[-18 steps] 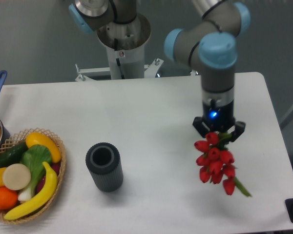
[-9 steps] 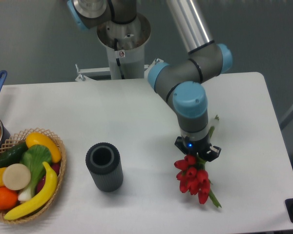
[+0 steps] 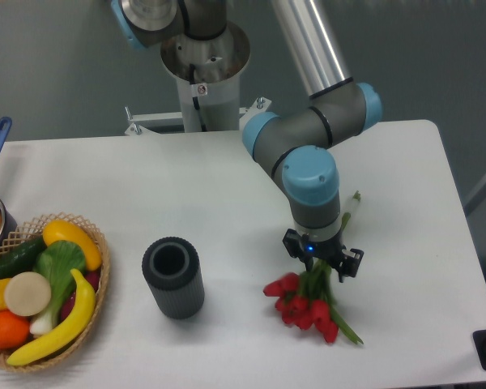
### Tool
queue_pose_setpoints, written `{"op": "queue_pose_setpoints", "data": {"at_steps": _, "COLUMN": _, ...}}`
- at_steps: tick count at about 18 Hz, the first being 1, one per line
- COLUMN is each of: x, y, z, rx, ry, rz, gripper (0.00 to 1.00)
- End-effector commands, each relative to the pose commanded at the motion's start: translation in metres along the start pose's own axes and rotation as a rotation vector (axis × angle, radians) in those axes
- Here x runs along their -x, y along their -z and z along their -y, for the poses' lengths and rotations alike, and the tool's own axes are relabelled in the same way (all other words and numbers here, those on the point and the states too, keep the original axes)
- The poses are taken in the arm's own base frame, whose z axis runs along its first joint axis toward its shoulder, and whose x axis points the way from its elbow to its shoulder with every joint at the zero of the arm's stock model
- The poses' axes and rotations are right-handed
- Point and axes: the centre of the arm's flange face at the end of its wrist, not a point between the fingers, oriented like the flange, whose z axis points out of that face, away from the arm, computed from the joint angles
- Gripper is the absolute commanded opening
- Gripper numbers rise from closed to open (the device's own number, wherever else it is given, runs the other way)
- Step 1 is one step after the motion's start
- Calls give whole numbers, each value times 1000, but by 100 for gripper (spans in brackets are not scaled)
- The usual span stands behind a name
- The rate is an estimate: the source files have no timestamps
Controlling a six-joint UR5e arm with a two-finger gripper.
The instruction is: Place the flowers on the table
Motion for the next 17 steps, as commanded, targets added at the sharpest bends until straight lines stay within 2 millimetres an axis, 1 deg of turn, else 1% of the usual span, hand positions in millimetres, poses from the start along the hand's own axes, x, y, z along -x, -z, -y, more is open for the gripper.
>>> {"op": "queue_pose_setpoints", "data": {"at_steps": 2, "x": 21, "y": 22, "z": -16, "rx": -11, "ry": -2, "rz": 36, "gripper": 100}}
{"op": "queue_pose_setpoints", "data": {"at_steps": 3, "x": 37, "y": 35, "z": -25, "rx": -15, "ry": 1, "rz": 57, "gripper": 100}}
{"op": "queue_pose_setpoints", "data": {"at_steps": 4, "x": 48, "y": 41, "z": -30, "rx": -18, "ry": 5, "rz": 54, "gripper": 100}}
{"op": "queue_pose_setpoints", "data": {"at_steps": 6, "x": 71, "y": 50, "z": -44, "rx": -29, "ry": -16, "rz": -11, "gripper": 100}}
{"op": "queue_pose_setpoints", "data": {"at_steps": 8, "x": 92, "y": 74, "z": -61, "rx": -45, "ry": -68, "rz": -80, "gripper": 100}}
{"op": "queue_pose_setpoints", "data": {"at_steps": 9, "x": 100, "y": 81, "z": -72, "rx": -53, "ry": -101, "rz": -108, "gripper": 100}}
{"op": "queue_pose_setpoints", "data": {"at_steps": 11, "x": 110, "y": 97, "z": -92, "rx": -96, "ry": -164, "rz": -132, "gripper": 100}}
{"op": "queue_pose_setpoints", "data": {"at_steps": 12, "x": 113, "y": 100, "z": -102, "rx": -101, "ry": -185, "rz": -143, "gripper": 100}}
{"op": "queue_pose_setpoints", "data": {"at_steps": 14, "x": 113, "y": 101, "z": -114, "rx": -96, "ry": -239, "rz": -174, "gripper": 100}}
{"op": "queue_pose_setpoints", "data": {"at_steps": 15, "x": 117, "y": 105, "z": -126, "rx": -98, "ry": -251, "rz": -174, "gripper": 100}}
{"op": "queue_pose_setpoints", "data": {"at_steps": 17, "x": 119, "y": 106, "z": -131, "rx": -101, "ry": -276, "rz": -172, "gripper": 100}}
